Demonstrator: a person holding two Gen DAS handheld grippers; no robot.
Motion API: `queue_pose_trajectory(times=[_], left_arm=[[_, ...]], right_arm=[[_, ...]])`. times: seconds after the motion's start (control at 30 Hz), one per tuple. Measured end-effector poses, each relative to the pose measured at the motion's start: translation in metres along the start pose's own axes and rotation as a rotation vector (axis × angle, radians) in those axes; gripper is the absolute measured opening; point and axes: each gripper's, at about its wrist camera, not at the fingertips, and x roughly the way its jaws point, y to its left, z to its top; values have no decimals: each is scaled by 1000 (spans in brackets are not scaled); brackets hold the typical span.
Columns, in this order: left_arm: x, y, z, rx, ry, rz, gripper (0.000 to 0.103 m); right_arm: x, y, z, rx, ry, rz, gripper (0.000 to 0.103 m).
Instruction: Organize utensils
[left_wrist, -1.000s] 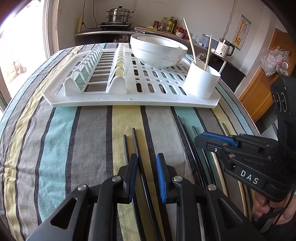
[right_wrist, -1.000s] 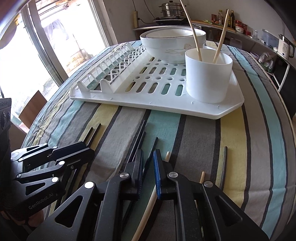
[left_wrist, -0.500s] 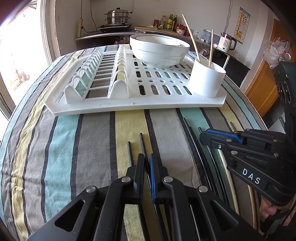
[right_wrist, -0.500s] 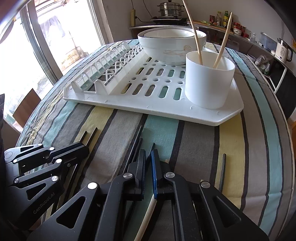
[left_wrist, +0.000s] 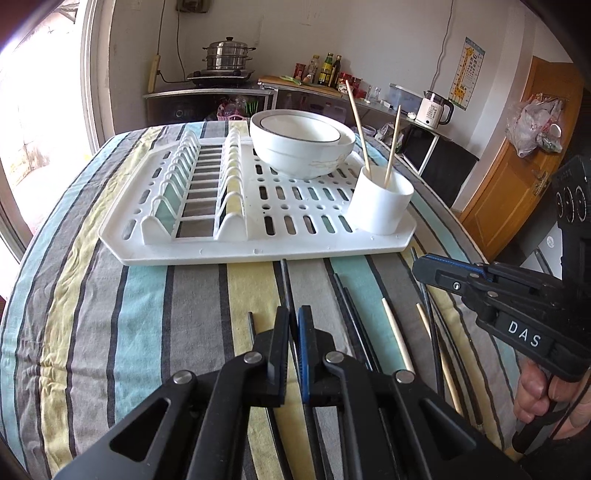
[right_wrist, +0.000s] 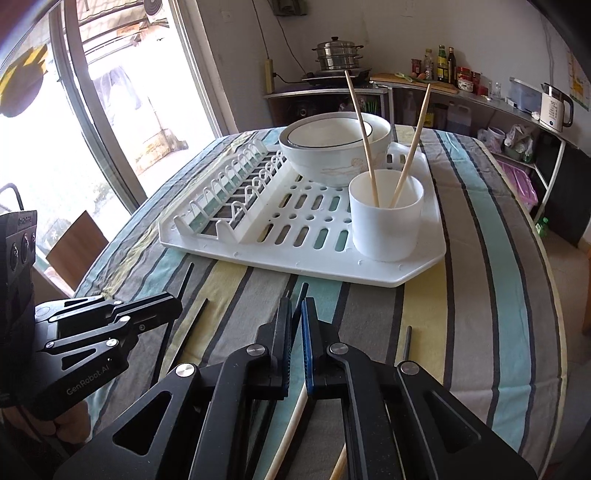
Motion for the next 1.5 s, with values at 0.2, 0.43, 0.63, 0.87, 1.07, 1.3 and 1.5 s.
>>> queue_pose_trajectory(times=[0.2, 0.43, 0.63, 0.87, 1.07, 1.3, 1.5], left_arm=[[-43, -6, 14, 14, -94, -25, 5], [-76, -13, 24, 34, -166, -38, 4], [-89, -19, 26, 49, -193, -43, 4], [-101, -25, 26, 67, -213, -57, 4], [-107, -29, 27, 75, -222, -65, 4], [-109, -33, 34, 88, -231, -73, 4], [-108, -40, 53, 101, -241, -82, 4]], right_arm=[[-39, 9, 8, -8, -94, 21, 4], [-81, 17, 15, -31, -197, 41, 4], [-104, 19, 15, -48, -253, 36, 3], [-118, 19, 11, -50, -277, 36, 3], [-132, 22, 9, -65, -297, 33, 3], [-149, 26, 13, -85, -339, 23, 3], [-148, 19, 30, -89, -355, -4, 3]])
